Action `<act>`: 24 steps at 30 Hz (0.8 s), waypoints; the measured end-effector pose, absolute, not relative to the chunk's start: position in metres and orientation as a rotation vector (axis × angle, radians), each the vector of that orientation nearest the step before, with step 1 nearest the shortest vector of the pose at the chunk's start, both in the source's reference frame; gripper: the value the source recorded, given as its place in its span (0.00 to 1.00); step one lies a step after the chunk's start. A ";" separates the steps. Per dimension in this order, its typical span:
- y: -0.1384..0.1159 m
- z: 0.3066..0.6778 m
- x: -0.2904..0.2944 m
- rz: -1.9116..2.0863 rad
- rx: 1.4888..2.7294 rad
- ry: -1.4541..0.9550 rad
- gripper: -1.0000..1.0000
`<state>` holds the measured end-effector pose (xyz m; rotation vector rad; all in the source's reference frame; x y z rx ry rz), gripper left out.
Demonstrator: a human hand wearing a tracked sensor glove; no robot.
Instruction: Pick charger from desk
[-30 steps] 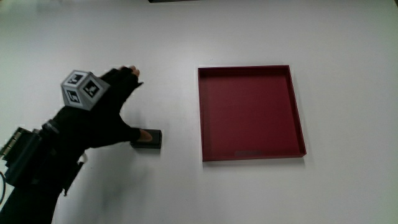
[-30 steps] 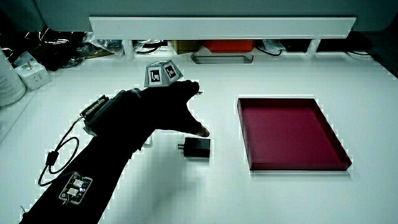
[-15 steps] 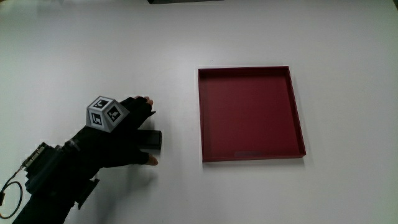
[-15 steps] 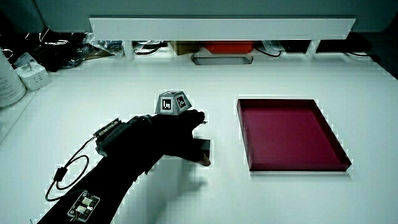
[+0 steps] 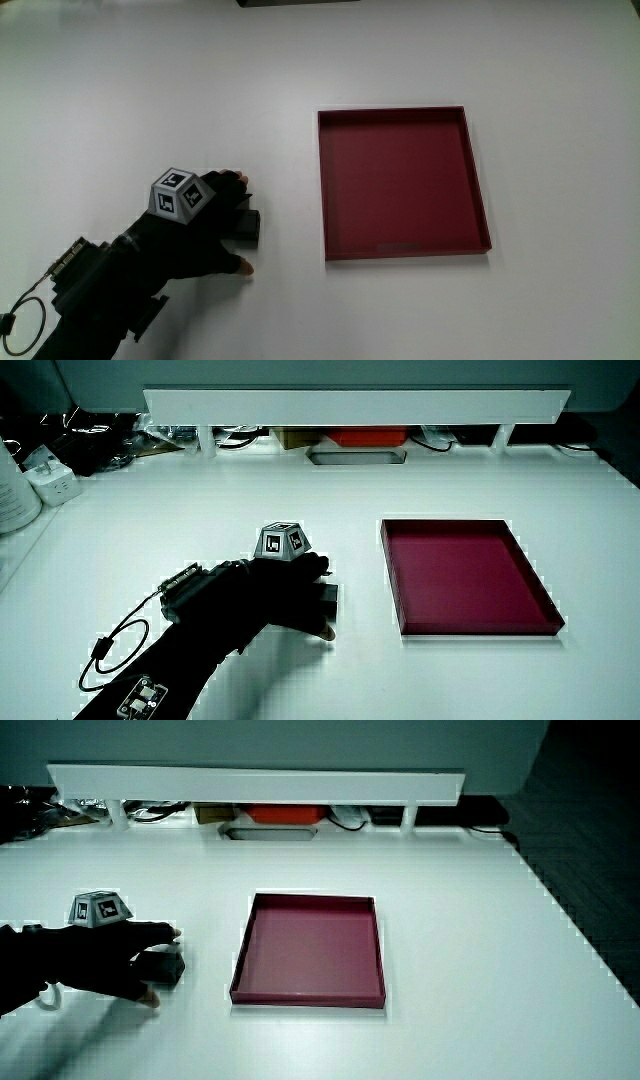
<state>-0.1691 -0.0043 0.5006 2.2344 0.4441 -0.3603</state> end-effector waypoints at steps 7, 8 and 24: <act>-0.004 0.507 -0.169 -0.366 2.231 0.458 0.50; -0.003 0.508 -0.170 -0.372 2.230 0.446 0.53; -0.004 0.501 -0.170 -0.420 2.322 0.515 0.93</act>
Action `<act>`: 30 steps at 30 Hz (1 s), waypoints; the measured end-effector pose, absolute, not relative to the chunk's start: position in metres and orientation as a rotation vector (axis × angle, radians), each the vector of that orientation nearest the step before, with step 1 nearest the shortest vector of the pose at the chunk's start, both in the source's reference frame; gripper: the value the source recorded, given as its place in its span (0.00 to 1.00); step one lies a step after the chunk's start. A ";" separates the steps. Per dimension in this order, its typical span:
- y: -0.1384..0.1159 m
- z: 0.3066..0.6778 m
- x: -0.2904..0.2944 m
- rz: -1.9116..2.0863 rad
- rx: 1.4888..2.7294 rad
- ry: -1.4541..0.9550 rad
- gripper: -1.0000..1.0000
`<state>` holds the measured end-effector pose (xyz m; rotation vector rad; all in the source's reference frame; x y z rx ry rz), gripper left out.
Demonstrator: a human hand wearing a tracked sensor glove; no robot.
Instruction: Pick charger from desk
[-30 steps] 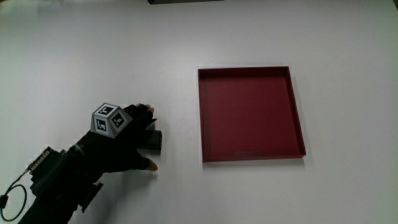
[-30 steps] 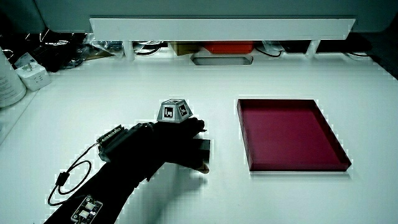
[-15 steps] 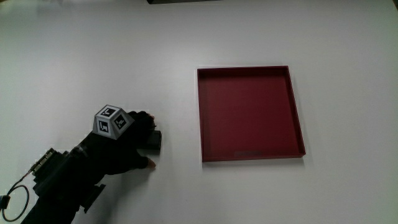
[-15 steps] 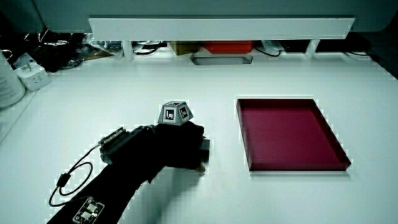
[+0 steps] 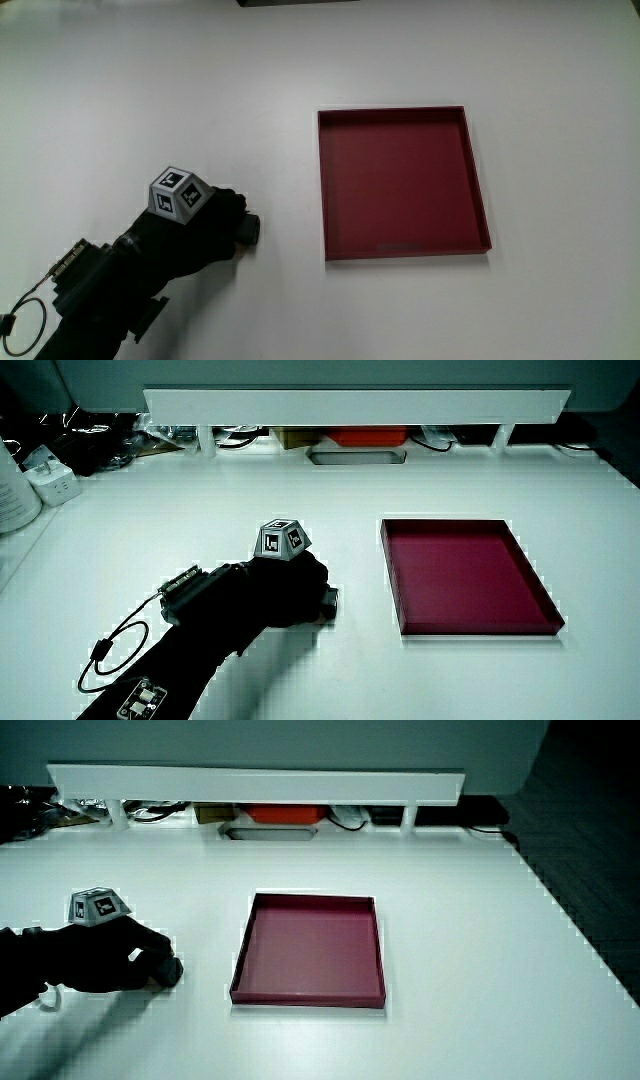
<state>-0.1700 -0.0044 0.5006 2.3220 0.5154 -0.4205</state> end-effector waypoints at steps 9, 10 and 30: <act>-0.004 0.497 -0.170 -0.412 2.326 0.515 1.00; -0.005 0.496 -0.171 -0.422 2.325 0.513 1.00; -0.039 0.448 -0.135 -0.513 2.407 0.585 1.00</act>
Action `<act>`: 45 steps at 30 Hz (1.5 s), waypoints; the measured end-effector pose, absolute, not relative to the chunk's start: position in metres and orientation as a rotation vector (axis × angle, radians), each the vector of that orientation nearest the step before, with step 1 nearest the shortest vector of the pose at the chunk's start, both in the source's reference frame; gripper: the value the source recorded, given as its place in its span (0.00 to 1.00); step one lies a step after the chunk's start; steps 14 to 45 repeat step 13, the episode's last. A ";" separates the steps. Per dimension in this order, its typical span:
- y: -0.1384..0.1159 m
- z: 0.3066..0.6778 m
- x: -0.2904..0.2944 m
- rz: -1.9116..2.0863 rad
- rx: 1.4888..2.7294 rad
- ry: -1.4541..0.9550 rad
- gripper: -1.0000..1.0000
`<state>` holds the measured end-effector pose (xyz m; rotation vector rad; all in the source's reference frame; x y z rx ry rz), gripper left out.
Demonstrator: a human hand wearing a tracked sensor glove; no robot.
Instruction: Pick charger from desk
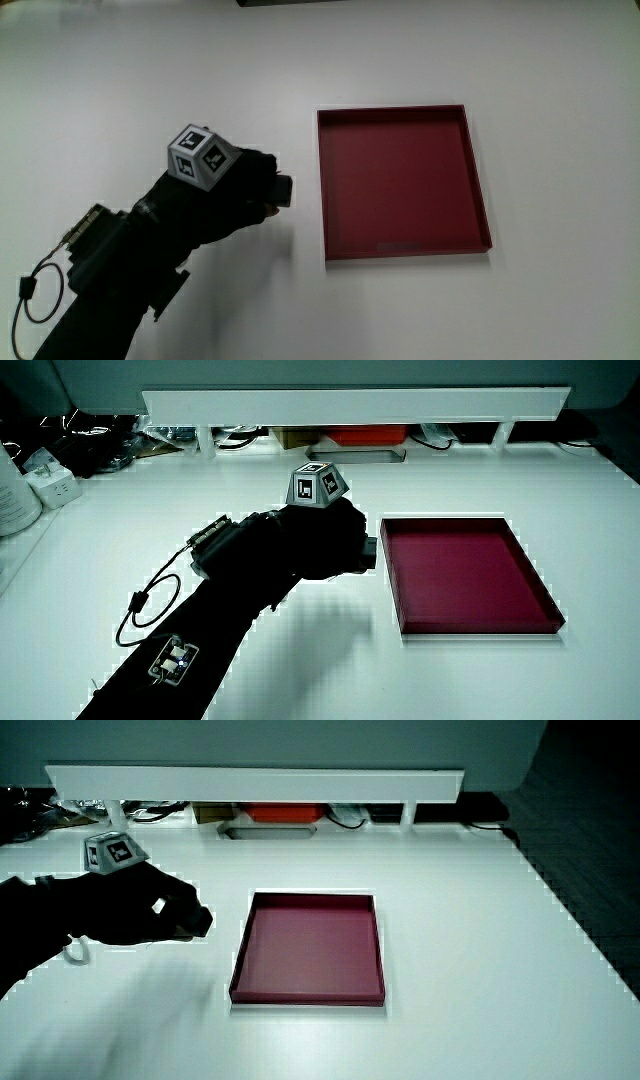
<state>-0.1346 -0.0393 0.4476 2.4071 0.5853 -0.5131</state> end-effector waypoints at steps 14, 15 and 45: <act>-0.058 0.425 -0.085 -0.585 2.473 0.689 1.00; -0.058 0.425 -0.085 -0.585 2.473 0.689 1.00; -0.058 0.425 -0.085 -0.585 2.473 0.689 1.00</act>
